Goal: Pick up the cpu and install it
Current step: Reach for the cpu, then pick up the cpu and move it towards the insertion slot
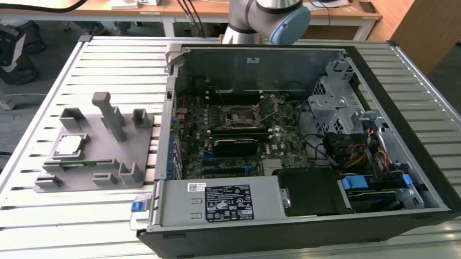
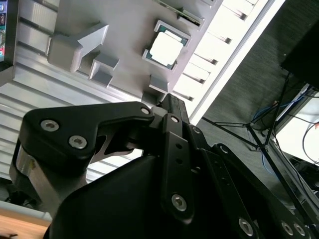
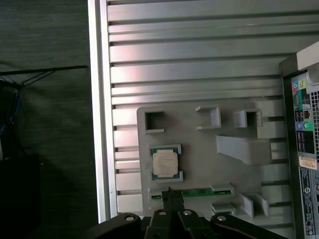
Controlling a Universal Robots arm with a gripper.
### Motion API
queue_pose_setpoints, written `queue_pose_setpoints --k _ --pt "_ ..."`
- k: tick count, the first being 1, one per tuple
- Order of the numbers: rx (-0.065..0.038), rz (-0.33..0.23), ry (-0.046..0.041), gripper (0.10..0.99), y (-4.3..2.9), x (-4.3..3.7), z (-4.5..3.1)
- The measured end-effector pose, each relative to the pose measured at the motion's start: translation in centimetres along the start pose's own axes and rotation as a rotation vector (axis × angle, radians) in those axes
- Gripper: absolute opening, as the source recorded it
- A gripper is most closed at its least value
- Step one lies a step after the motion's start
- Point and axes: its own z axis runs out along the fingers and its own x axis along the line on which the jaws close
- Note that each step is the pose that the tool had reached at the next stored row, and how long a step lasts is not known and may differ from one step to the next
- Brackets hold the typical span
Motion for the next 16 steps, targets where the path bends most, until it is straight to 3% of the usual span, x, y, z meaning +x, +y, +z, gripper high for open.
queue_pose_setpoints --k 6,12,16 --pt "0.0 0.0 0.0013 0.106 -0.07 0.81 0.11" --pt "0.0 0.0 0.0028 0.106 -0.14 0.89 0.39" --pt "-0.002 -0.001 -0.0144 0.106 -0.26 0.97 0.67"
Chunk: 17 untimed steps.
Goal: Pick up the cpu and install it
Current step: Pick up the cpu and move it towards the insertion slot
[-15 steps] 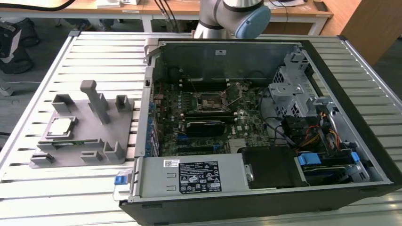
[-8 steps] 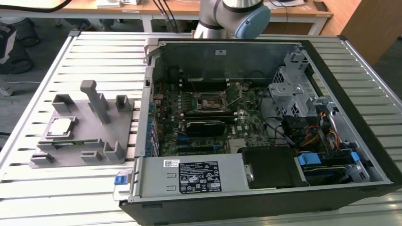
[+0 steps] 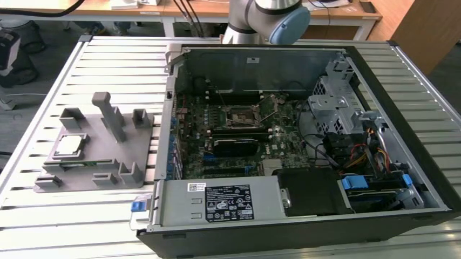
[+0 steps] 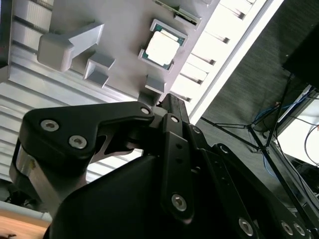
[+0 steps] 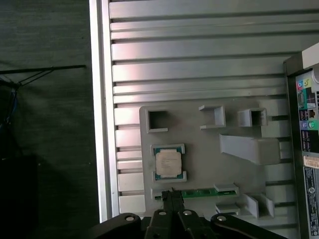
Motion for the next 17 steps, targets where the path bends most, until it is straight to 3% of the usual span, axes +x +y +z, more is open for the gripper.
queue_pose_setpoints --k 3,8,14,17 --pt "-0.002 -0.001 -0.0162 0.106 -0.06 0.05 0.22" --pt "-0.008 -0.001 -0.0143 0.106 -0.37 0.04 0.65" --pt "-0.014 -0.004 0.0237 0.106 -0.44 -0.15 1.13" --pt "-0.014 -0.019 0.0315 0.106 -0.45 -0.25 1.57"
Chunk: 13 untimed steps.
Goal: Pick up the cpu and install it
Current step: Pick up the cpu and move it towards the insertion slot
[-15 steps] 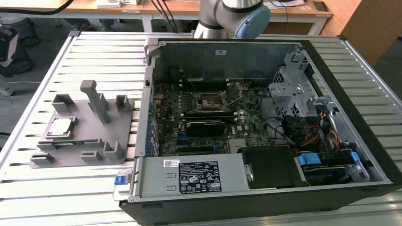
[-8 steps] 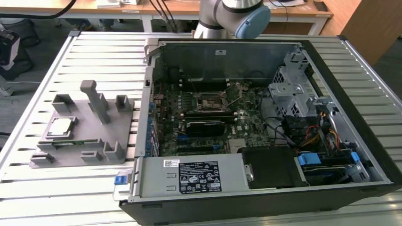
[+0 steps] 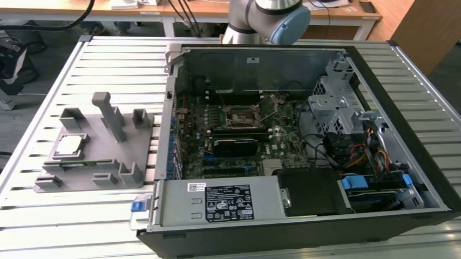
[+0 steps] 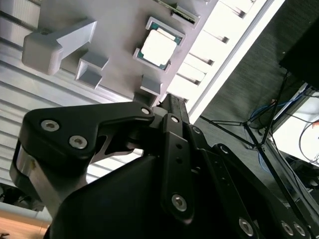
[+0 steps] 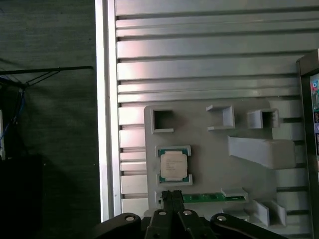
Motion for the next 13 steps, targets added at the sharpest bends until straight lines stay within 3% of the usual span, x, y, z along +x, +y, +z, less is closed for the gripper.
queue_pose_setpoints --k 4,13 --pt "0.0 -0.039 0.0023 0.106 -0.05 -0.02 0.54" --pt "0.001 -0.046 0.0029 0.106 -0.11 -0.1 1.46"
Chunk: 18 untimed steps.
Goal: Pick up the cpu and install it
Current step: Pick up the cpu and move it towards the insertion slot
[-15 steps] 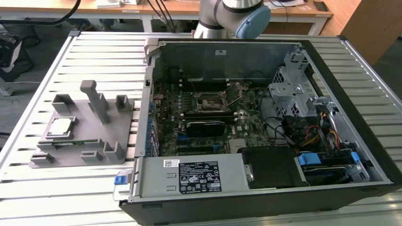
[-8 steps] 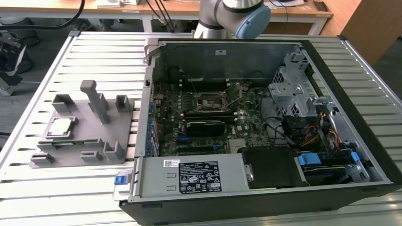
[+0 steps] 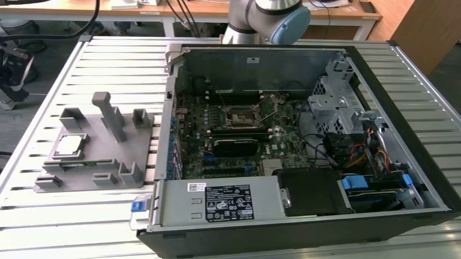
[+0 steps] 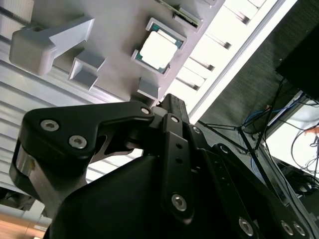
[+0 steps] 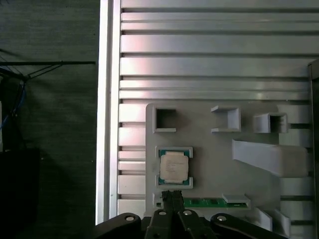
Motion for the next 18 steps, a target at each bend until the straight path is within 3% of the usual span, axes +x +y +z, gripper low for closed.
queue_pose_setpoints --k 3,4,5,7,8,10,11,13,14,16,17,18 --pt "0.002 0.0 0.0 0.114 -0.02 -0.01 0.27" --pt "0.002 0.0 -0.0002 0.169 -0.02 -0.01 0.37" --pt "0.002 0.0 -0.0001 0.169 -0.03 -0.01 0.48" --pt "0.003 0.0 -0.0001 0.29 -0.04 -0.01 0.7" --pt "0.003 0.0 -0.0001 0.29 -0.05 -0.02 0.81" --pt "0.003 0.0 0.0 0.408 -0.06 -0.02 1.01" --pt "0.003 0.0 0.0 0.408 -0.06 -0.02 1.12" --pt "0.003 -0.001 0.0 0.525 -0.08 -0.03 1.38" --pt "0.003 -0.002 0.0001 0.525 -0.08 -0.03 1.52" --pt "0.003 -0.004 0.0001 0.639 -0.1 -0.03 1.8" --pt "0.003 -0.006 0.0003 0.639 -0.11 -0.04 1.96" --pt "0.003 -0.007 0.0003 0.698 -0.12 -0.04 2.13"
